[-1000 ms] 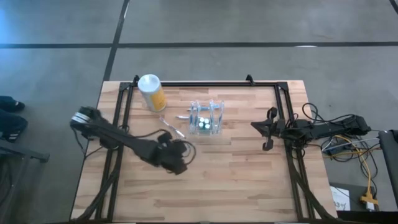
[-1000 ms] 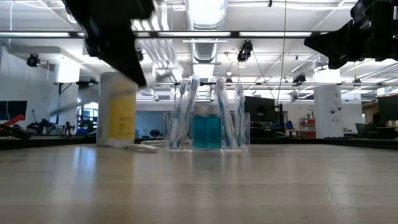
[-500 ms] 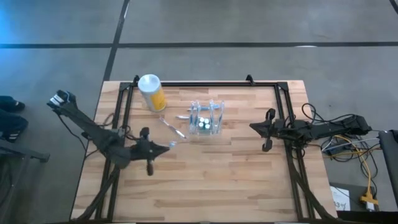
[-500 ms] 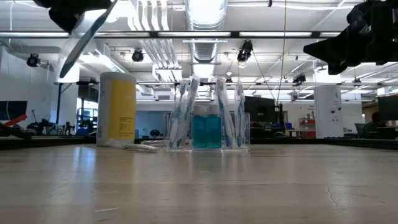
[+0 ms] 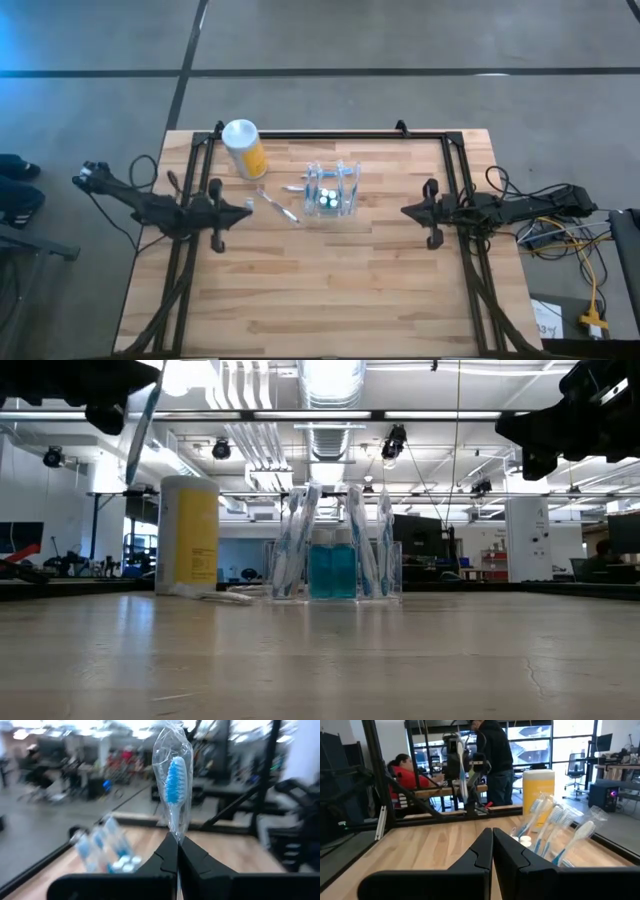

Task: Pick & Place toothbrushing station
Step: Put the bottom blue toothbrush into the left section of the transparent organizer

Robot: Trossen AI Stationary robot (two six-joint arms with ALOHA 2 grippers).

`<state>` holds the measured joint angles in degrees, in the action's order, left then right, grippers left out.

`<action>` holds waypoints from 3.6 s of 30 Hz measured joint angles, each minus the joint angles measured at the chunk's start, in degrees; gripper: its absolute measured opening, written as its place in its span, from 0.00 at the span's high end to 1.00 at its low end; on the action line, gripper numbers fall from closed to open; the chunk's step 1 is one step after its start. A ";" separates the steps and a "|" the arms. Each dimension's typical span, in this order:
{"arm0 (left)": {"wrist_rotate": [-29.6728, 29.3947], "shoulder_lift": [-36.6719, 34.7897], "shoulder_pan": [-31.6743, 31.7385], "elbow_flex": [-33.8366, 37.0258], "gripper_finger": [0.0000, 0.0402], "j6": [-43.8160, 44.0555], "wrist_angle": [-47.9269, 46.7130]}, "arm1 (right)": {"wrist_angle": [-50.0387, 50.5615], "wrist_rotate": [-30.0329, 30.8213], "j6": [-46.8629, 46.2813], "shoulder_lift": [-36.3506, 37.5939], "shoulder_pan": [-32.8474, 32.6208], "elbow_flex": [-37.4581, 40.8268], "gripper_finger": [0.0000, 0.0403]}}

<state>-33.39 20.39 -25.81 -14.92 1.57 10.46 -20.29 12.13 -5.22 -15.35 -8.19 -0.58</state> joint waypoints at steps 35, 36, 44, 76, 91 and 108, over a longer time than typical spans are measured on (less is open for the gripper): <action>21.24 -3.46 8.50 4.31 1.00 0.45 12.10 | -2.22 12.03 -3.49 -4.55 -0.07 0.04 0.98; 21.50 -1.98 8.51 3.42 1.00 1.13 12.17 | -2.63 12.03 -3.38 -5.07 -0.07 0.04 0.98; 22.17 15.81 9.89 -9.51 1.00 -5.98 14.35 | -11.24 11.94 3.13 -6.13 -0.07 0.04 0.98; 29.42 69.73 37.61 -12.43 1.00 12.10 58.22 | -11.65 11.97 12.51 -6.12 -0.04 0.04 0.98; 24.41 74.10 37.11 -7.34 1.00 15.11 68.33 | -11.63 11.97 11.20 -6.16 -0.04 0.04 0.98; 22.95 79.51 37.12 -6.04 1.00 11.38 68.65 | -11.61 11.97 10.79 -6.19 -0.05 0.04 0.98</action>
<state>-10.44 99.90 11.31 -20.95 12.95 79.11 -31.90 24.10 5.56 -21.54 -8.23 -0.54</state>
